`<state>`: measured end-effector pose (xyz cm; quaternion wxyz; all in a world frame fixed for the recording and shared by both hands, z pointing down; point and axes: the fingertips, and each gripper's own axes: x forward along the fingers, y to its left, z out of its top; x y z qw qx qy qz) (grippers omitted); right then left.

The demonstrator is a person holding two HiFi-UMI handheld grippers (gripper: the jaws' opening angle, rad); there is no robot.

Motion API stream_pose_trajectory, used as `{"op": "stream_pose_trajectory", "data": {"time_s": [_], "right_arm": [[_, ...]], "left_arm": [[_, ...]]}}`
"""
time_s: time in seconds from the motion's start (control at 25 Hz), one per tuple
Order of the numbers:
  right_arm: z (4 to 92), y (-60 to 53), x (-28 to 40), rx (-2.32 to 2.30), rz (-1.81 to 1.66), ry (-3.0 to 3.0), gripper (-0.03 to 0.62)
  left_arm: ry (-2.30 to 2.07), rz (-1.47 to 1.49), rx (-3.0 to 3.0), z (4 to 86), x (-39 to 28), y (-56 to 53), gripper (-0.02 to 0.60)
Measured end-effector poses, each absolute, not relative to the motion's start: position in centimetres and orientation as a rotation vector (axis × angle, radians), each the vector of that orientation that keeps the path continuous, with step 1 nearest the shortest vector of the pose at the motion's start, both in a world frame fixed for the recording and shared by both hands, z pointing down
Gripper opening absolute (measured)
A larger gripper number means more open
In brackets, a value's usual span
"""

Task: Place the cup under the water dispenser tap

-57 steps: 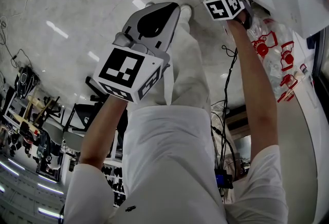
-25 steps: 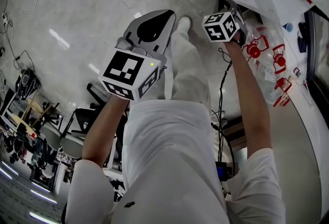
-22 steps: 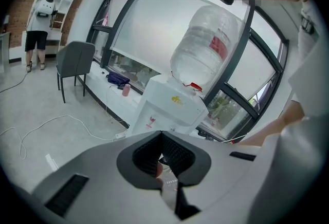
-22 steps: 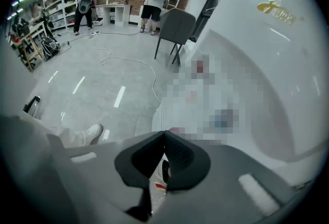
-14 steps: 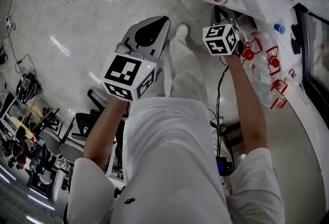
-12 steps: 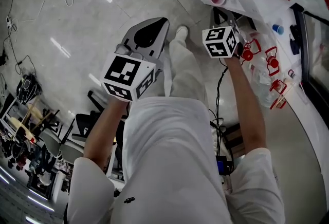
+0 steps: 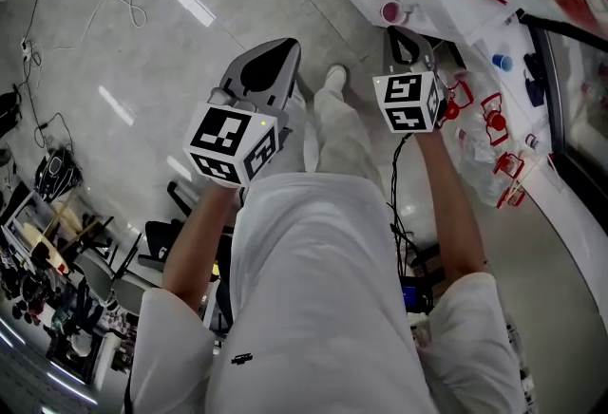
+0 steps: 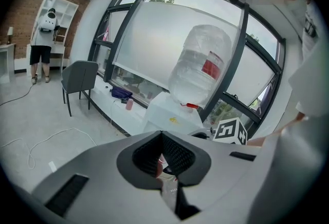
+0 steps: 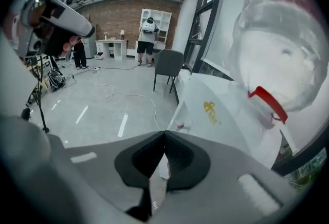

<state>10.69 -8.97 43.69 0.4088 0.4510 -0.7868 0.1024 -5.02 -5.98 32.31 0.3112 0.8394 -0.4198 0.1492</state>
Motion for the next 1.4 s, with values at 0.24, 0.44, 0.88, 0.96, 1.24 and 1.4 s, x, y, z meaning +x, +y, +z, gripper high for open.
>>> {"op": "stream_pose_trajectory", "data": {"time_s": [0.24,0.44,0.88,0.96,1.24,1.4], "right_arm": [[38.6,-8.7,10.0,1.181,0.243,-2.048,0.011],[34.8,-8.5,9.5,1.216,0.239,-2.108,0.011],[28.3,-7.3,9.3,1.249,0.183,-2.195,0.011],[27.1,-7.0,9.4,1.259,0.180,-2.209,0.011],[23.0,-6.4,9.2,1.305,0.172,-2.275,0.011],[21.3,-6.2,9.2,1.322,0.158,-2.304,0.011]], "left_arm": [[-1.151,0.356,2.237,29.5,-6.0,-6.1,-0.002],[-1.174,0.333,2.254,27.4,-6.6,-6.0,-0.002],[-1.198,0.265,2.297,23.1,-6.8,-5.2,-0.002],[-1.201,0.255,2.305,22.5,-6.8,-5.1,-0.002],[-1.209,0.223,2.333,20.4,-7.2,-4.8,-0.002],[-1.207,0.204,2.343,19.4,-7.4,-4.9,-0.002]]}}
